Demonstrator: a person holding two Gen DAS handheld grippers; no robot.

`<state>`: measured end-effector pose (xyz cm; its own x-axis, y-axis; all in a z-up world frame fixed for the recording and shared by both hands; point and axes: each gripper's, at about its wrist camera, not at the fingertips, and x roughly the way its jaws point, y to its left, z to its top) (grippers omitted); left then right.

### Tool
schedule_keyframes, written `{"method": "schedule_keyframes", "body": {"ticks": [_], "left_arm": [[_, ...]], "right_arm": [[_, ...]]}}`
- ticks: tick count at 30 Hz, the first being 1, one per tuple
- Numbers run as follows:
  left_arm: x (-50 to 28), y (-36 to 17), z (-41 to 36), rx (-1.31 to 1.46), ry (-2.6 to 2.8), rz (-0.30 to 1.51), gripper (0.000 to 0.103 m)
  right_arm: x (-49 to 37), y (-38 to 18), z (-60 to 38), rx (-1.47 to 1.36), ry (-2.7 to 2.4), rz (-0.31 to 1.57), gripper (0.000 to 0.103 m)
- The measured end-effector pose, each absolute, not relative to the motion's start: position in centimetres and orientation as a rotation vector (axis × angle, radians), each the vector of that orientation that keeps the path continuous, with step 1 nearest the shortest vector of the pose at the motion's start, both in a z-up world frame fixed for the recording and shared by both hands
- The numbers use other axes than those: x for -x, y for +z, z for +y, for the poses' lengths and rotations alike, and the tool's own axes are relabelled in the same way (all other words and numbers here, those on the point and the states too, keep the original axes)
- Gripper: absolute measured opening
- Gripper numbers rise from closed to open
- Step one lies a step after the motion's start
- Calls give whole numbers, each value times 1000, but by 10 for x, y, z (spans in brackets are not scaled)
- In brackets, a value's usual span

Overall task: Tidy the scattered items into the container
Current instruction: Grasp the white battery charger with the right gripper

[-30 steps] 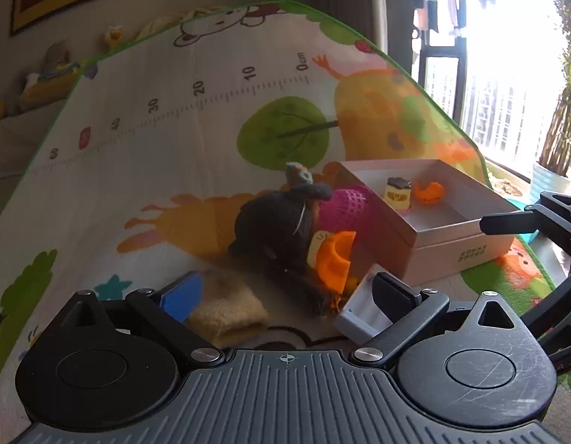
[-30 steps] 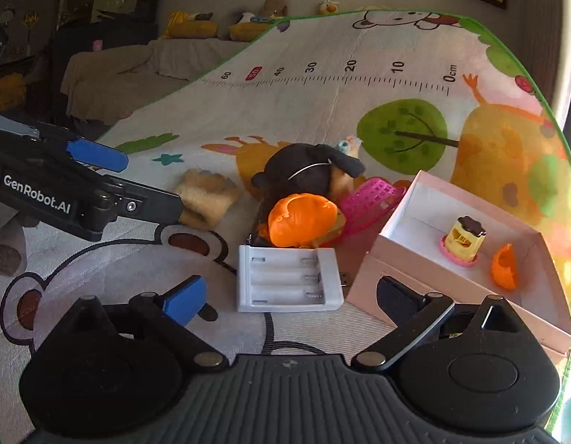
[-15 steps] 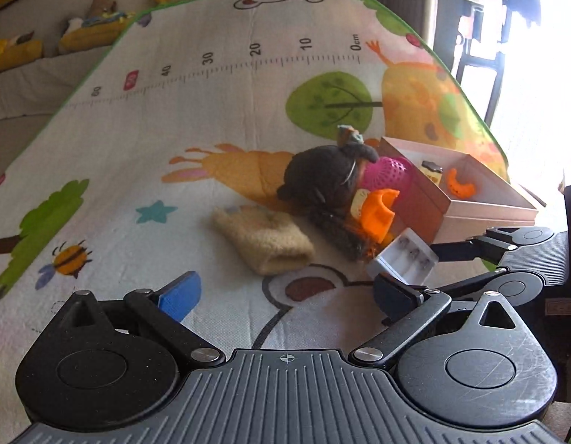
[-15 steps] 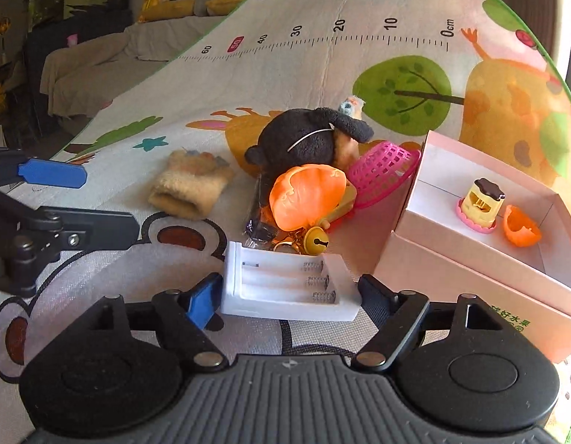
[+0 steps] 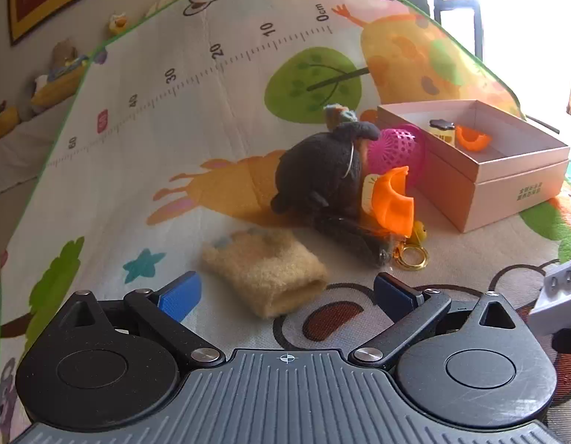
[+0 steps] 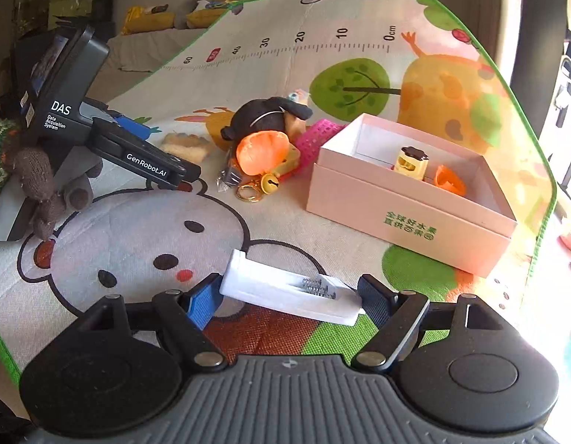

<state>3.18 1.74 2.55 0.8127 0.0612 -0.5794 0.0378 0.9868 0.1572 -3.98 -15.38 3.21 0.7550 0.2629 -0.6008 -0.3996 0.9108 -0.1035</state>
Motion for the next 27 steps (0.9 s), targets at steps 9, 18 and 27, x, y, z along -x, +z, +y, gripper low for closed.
{"method": "schedule_keyframes", "body": {"ticks": [9, 18, 27], "left_arm": [[-60, 10, 19, -206, 56, 657, 95], [-49, 14, 15, -201, 16, 666, 60], [6, 21, -15, -135, -145, 718, 65]], "right_arm": [[44, 24, -169, 148, 331, 595, 94], [39, 21, -174, 106, 311, 626, 100], [39, 21, -174, 108, 302, 629, 101]]}}
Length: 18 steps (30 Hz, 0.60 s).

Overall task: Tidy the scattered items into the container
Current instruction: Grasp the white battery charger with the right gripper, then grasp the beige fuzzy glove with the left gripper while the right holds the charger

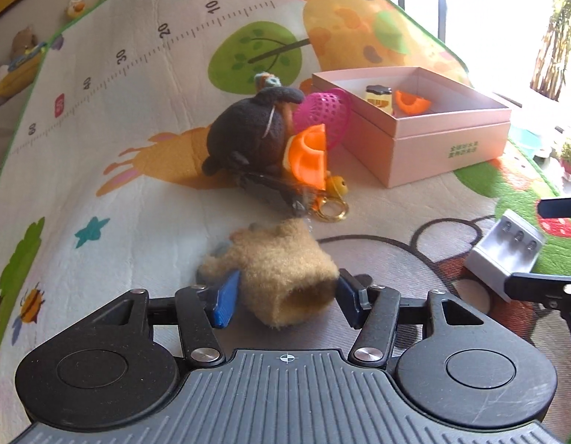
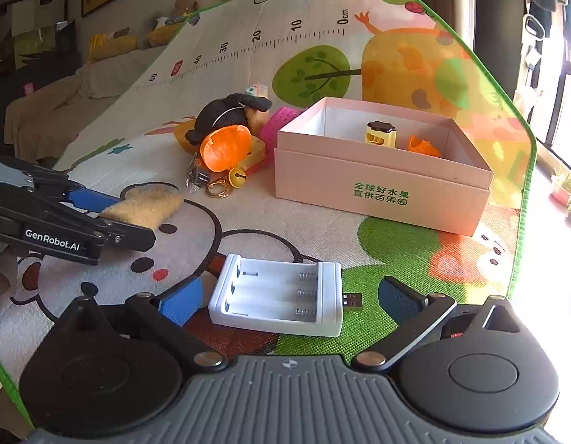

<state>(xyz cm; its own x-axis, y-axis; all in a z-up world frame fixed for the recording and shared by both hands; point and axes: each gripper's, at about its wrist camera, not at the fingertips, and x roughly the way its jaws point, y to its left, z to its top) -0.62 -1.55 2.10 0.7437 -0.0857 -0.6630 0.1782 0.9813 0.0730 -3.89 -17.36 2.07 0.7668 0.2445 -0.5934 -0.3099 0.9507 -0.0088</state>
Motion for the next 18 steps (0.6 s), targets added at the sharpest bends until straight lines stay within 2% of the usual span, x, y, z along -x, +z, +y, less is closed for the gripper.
{"method": "schedule_keyframes", "body": {"ticks": [9, 12, 15, 18], "left_arm": [[31, 26, -37, 74, -406, 785, 85], [35, 26, -44, 86, -432, 796, 85], [39, 24, -44, 93, -466, 799, 93], [47, 28, -47, 1, -436, 755, 94]], "right_arm": [[30, 19, -188, 15, 253, 675, 103], [25, 17, -194, -35, 236, 703, 103], [24, 15, -197, -57, 230, 714, 103], [24, 15, -196, -52, 229, 711, 103]]}}
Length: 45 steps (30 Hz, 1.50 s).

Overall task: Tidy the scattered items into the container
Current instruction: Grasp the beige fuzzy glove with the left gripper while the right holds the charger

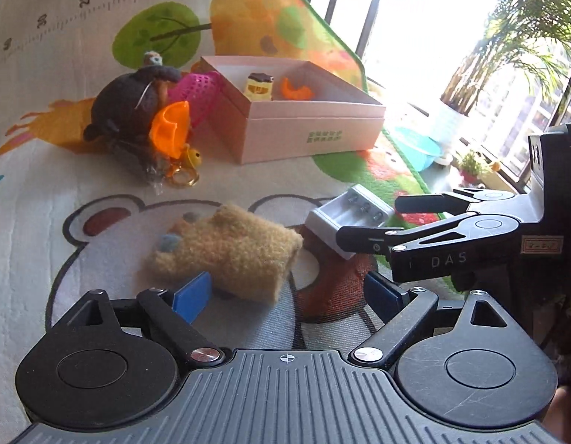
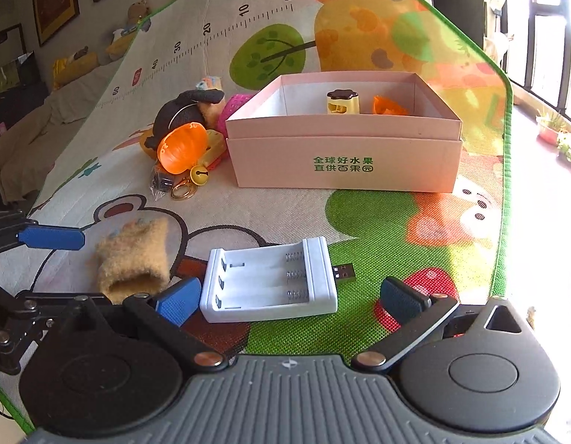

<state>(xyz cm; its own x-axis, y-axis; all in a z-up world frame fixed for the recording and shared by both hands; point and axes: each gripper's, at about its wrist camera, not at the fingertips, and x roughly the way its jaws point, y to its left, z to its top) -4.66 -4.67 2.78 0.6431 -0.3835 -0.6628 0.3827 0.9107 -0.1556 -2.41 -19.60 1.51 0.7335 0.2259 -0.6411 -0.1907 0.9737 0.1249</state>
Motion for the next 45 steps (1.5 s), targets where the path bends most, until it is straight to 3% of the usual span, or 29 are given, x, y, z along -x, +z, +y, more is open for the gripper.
{"method": "schedule_keyframes", "body": {"ticks": [7, 22, 28, 42, 45], "left_arm": [[40, 30, -44, -238, -302, 685, 95], [60, 12, -67, -155, -572, 758, 97], [58, 17, -55, -176, -448, 753, 98], [37, 9, -33, -27, -261, 738, 102], [38, 8, -34, -33, -261, 728, 103]], "right_arm": [[24, 15, -196, -53, 227, 709, 103], [26, 18, -191, 8, 256, 699, 102], [26, 19, -178, 198, 292, 686, 100], [-2, 13, -186, 122, 299, 779, 103], [4, 13, -185, 130, 305, 757, 97]]}}
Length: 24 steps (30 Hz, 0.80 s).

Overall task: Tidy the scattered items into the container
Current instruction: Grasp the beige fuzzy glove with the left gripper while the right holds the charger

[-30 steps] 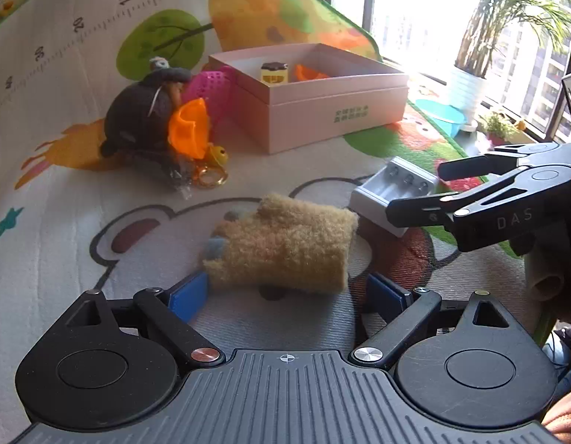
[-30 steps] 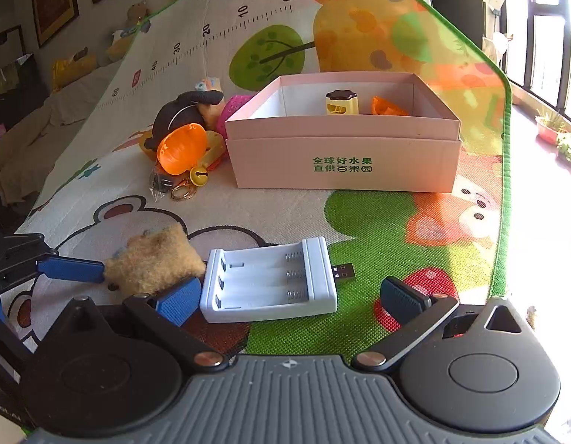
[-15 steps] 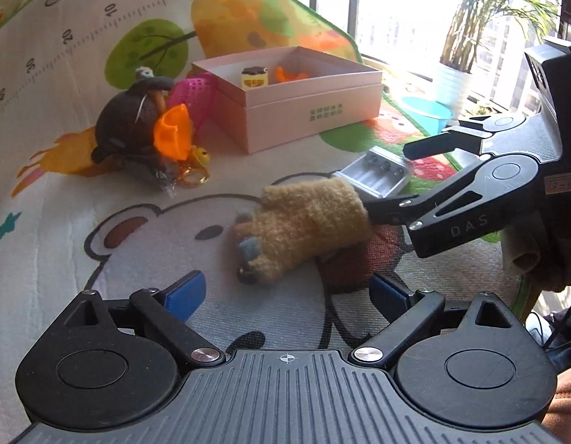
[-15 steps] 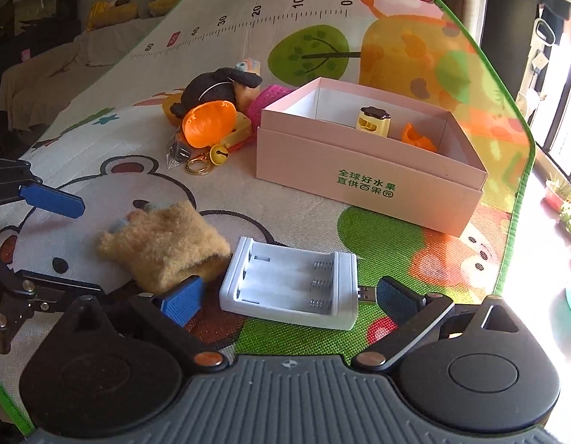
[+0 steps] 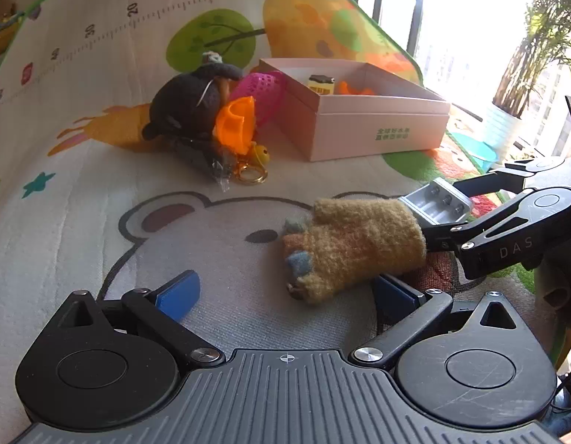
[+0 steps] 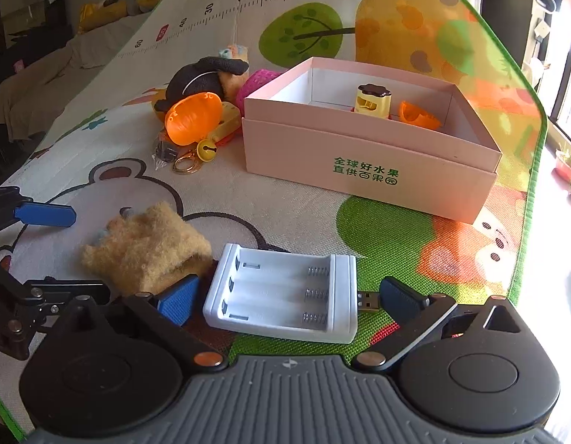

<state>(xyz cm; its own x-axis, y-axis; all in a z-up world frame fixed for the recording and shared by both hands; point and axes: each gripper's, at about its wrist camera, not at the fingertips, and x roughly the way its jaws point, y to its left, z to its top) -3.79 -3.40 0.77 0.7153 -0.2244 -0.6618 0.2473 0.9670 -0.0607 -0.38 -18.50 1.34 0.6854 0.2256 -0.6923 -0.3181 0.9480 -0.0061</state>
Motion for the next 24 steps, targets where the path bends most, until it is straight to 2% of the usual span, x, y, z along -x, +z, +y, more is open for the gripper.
{"method": "schedule_keyframes", "body": {"ticks": [1, 12, 17, 24], "left_arm": [[39, 7, -34, -36, -261, 726, 103], [39, 8, -36, -43, -260, 736, 103], [36, 17, -44, 42, -341, 744, 103], [14, 14, -73, -27, -294, 741, 103]], "right_arm": [[7, 14, -185, 130, 307, 748, 93], [53, 14, -196, 154, 198, 678, 93], [66, 12, -198, 161, 189, 655, 93], [69, 11, -200, 146, 187, 644, 93]]}}
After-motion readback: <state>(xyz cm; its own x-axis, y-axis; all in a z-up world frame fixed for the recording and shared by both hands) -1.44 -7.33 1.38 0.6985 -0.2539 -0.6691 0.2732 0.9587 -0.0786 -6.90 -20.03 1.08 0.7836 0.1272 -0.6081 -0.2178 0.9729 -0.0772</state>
